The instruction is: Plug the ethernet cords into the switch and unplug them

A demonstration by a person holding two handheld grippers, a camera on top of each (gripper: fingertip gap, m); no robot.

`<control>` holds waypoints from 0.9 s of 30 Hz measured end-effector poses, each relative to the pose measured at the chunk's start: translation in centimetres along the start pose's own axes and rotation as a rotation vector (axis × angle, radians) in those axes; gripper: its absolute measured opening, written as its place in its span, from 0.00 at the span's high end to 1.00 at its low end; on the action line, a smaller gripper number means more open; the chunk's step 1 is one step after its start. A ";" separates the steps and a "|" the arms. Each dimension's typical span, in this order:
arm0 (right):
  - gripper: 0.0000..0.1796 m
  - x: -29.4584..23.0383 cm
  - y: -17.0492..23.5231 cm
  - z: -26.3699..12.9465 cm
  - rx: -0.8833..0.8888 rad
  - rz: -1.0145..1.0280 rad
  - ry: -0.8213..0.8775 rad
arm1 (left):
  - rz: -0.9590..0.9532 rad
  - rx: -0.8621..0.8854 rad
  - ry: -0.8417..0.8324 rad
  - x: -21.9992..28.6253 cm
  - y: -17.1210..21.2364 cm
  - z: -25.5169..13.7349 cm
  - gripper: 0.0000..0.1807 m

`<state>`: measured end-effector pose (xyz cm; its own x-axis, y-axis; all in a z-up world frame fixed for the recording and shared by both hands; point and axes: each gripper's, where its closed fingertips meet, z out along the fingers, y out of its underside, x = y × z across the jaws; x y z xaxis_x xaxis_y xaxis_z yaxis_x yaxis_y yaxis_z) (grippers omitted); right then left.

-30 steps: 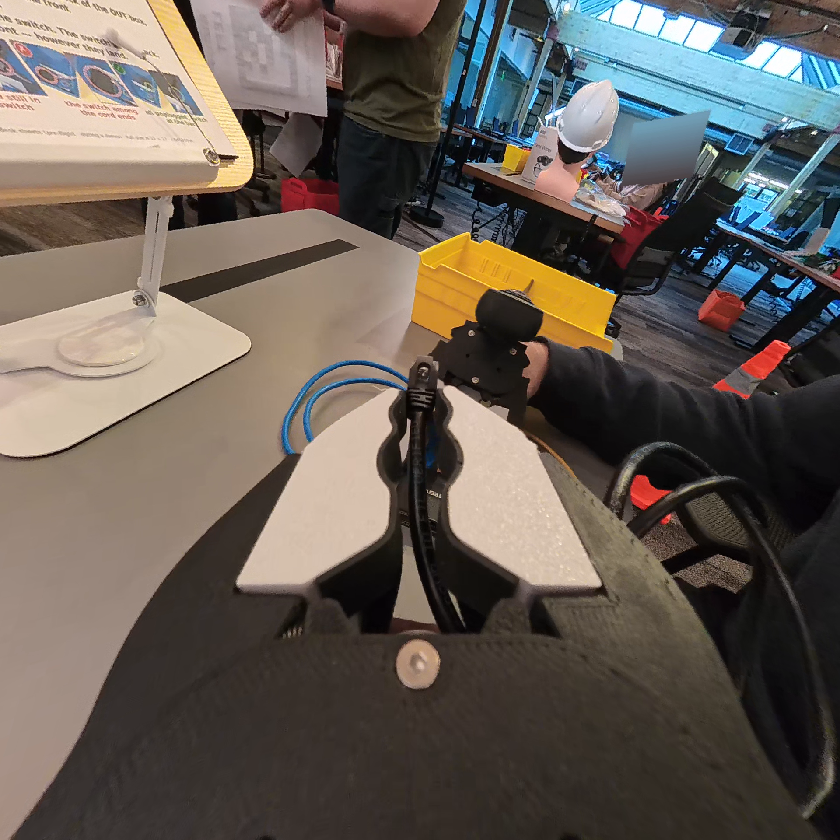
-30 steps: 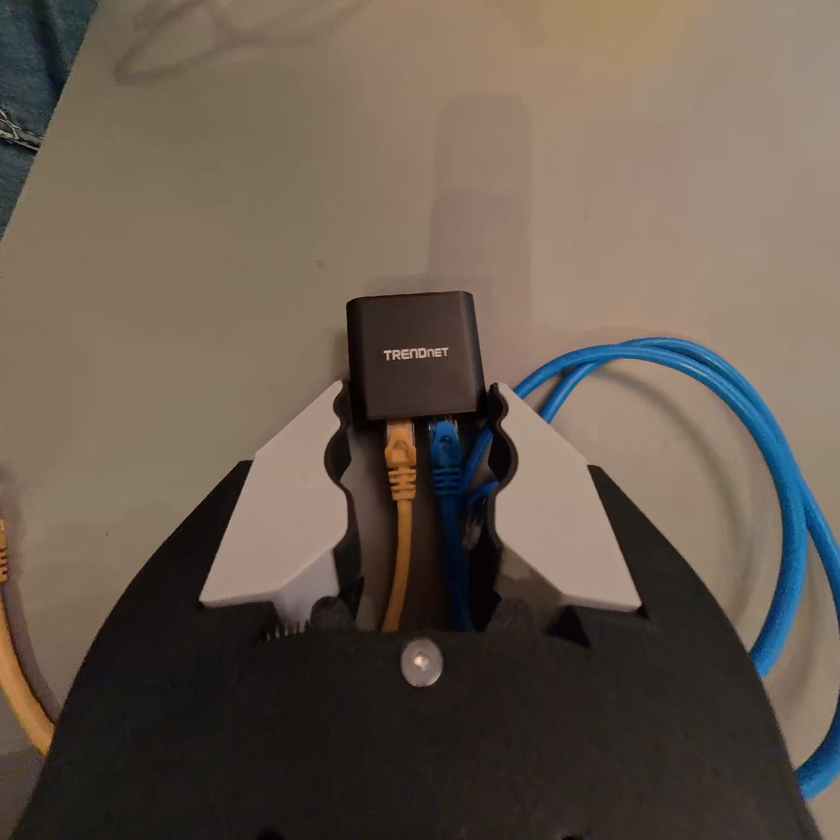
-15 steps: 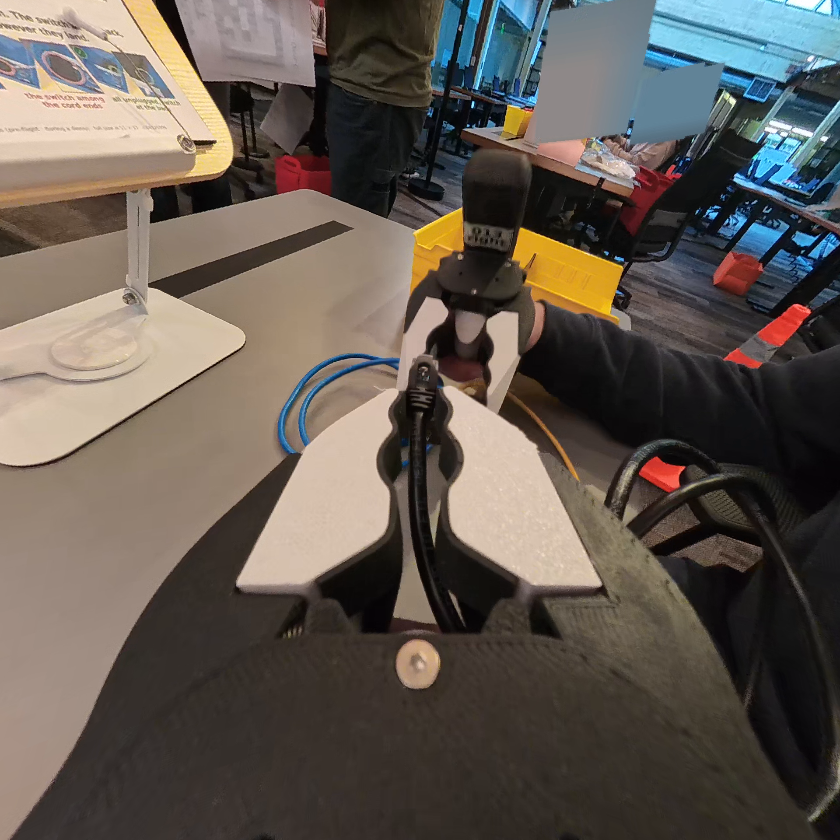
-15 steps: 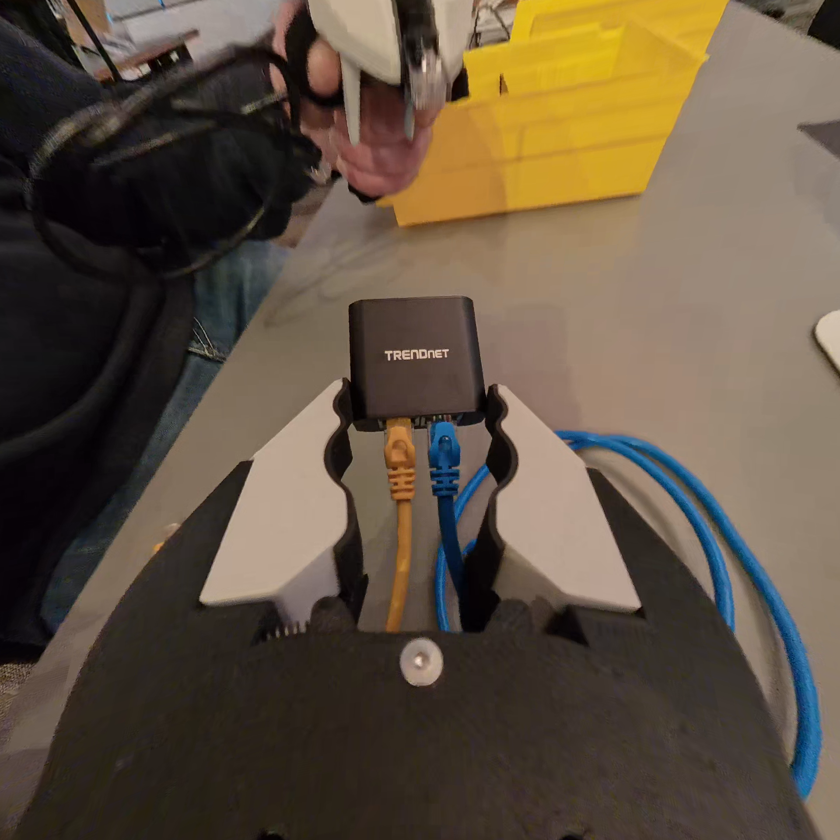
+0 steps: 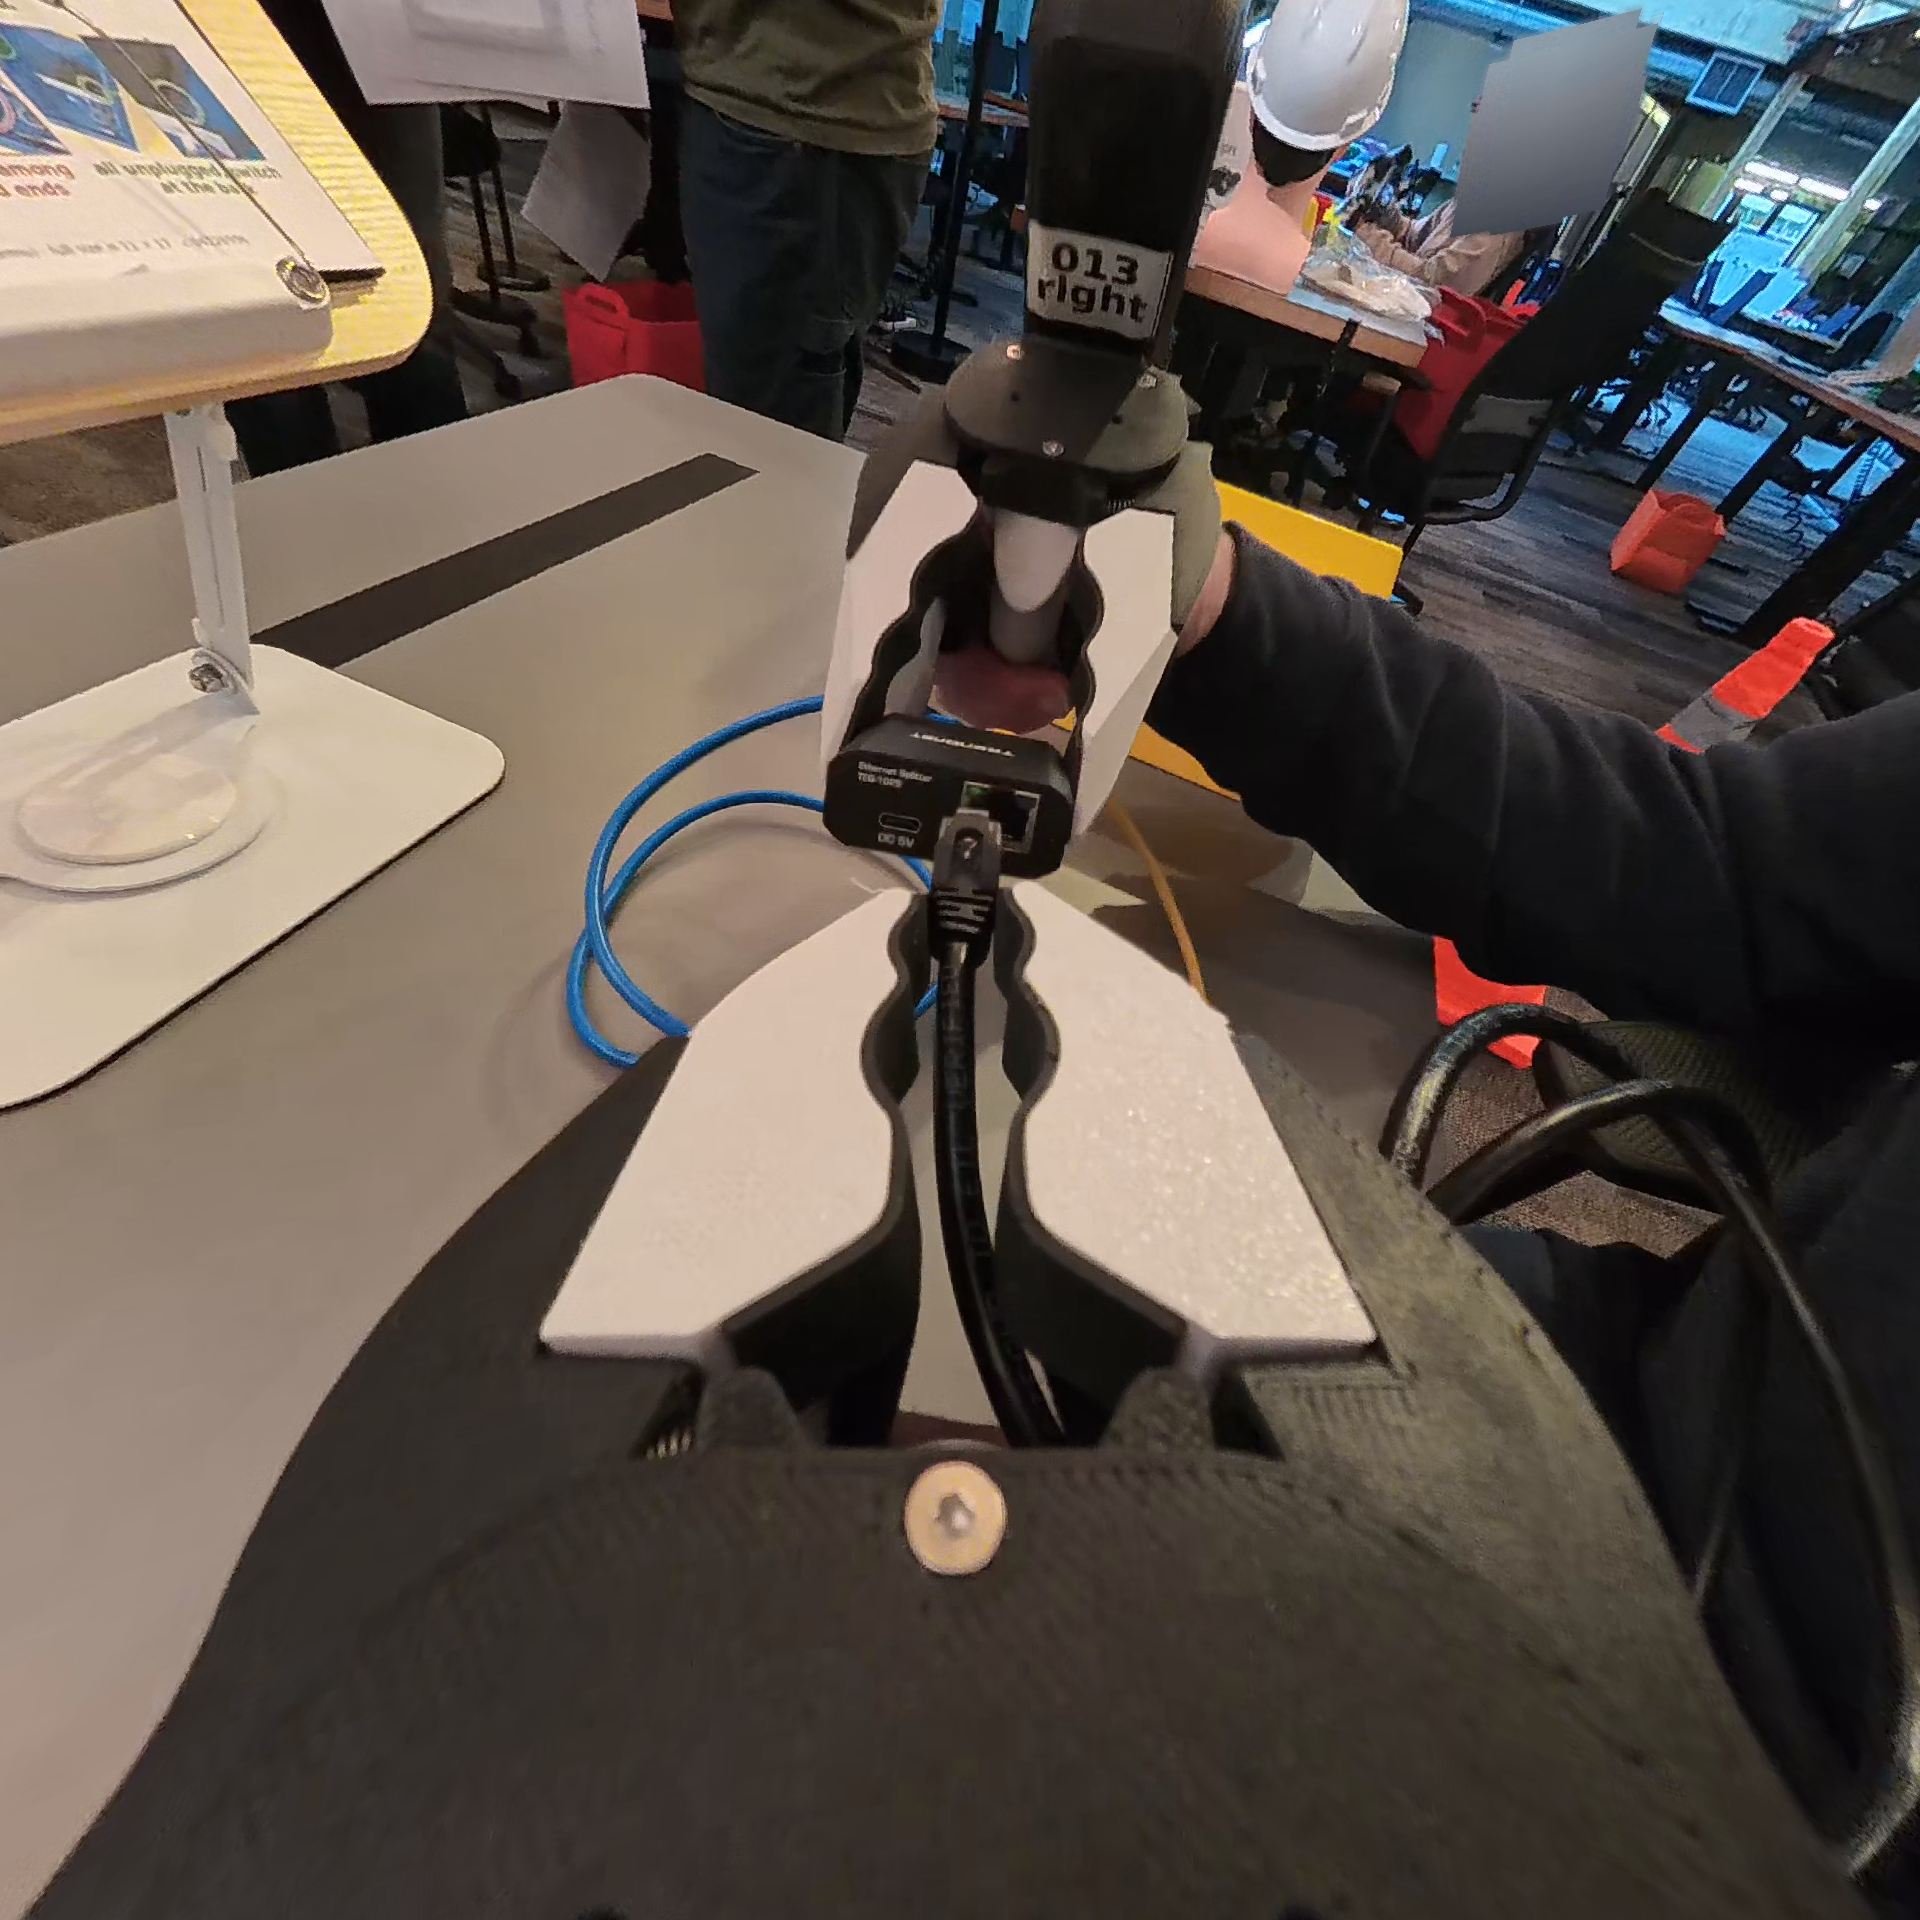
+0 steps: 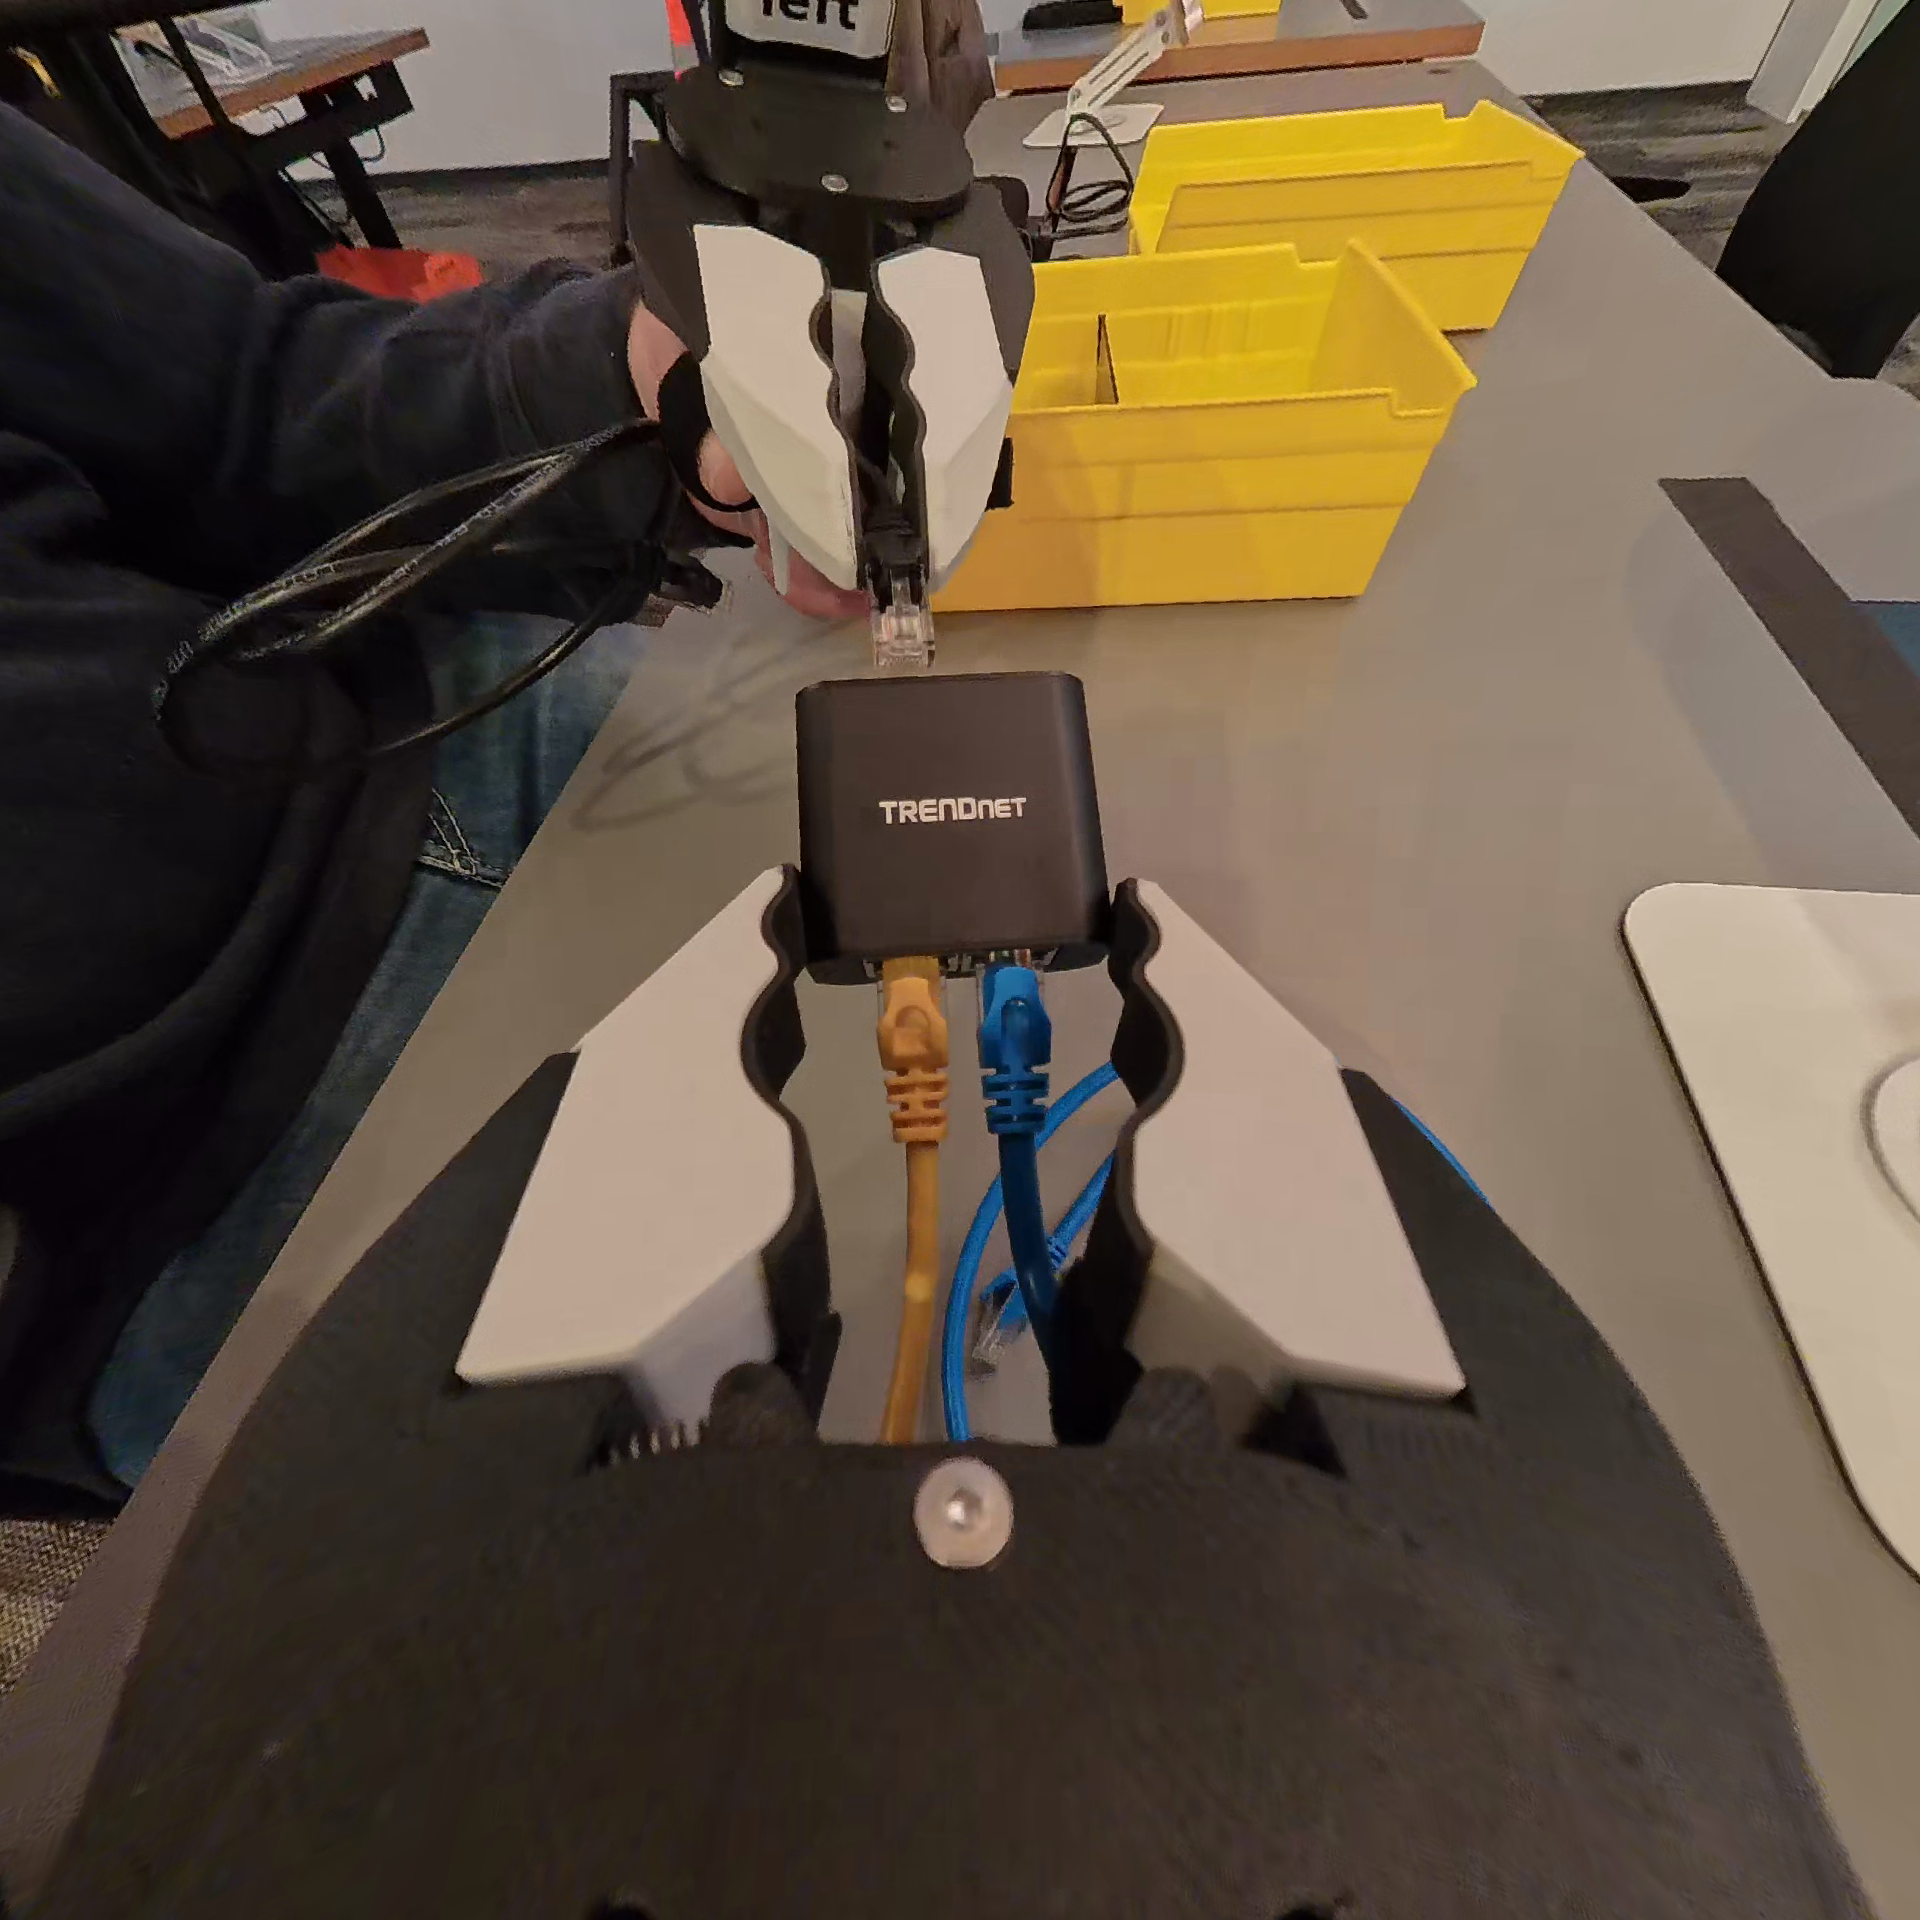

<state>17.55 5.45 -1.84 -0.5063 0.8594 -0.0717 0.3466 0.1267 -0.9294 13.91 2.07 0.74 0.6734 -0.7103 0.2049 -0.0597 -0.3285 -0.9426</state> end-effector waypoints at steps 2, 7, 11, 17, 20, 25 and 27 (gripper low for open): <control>0.68 0.0 -0.1 0.0 -0.009 -0.006 -0.004 | 0.002 -0.003 0.005 0.1 -0.1 0.1 0.94; 0.68 0.1 -0.2 0.1 -0.033 -0.020 0.006 | 0.013 -0.022 0.011 0.5 0.2 0.7 0.94; 0.67 0.0 0.2 0.2 -0.072 -0.031 0.008 | 0.016 -0.032 0.013 0.6 0.5 0.9 0.94; 0.67 0.0 0.6 0.1 -0.127 -0.025 0.010 | 0.026 -0.057 0.008 0.6 0.8 1.2 0.94; 0.67 -0.2 0.9 0.3 -0.177 -0.031 0.016 | 0.040 -0.079 0.003 0.6 1.1 1.5 0.94; 0.67 -0.1 0.8 0.2 -0.195 -0.042 0.029 | 0.039 -0.078 -0.002 0.6 1.2 1.6 0.94; 0.68 0.0 1.0 0.3 -0.208 -0.041 0.038 | 0.043 -0.079 -0.010 0.5 1.3 1.7 0.94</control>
<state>17.66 5.44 -2.82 -0.4950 0.8687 -0.0180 0.4835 0.2581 -0.8364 15.36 2.35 -0.82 0.6761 -0.7188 0.1618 -0.1462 -0.3462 -0.9267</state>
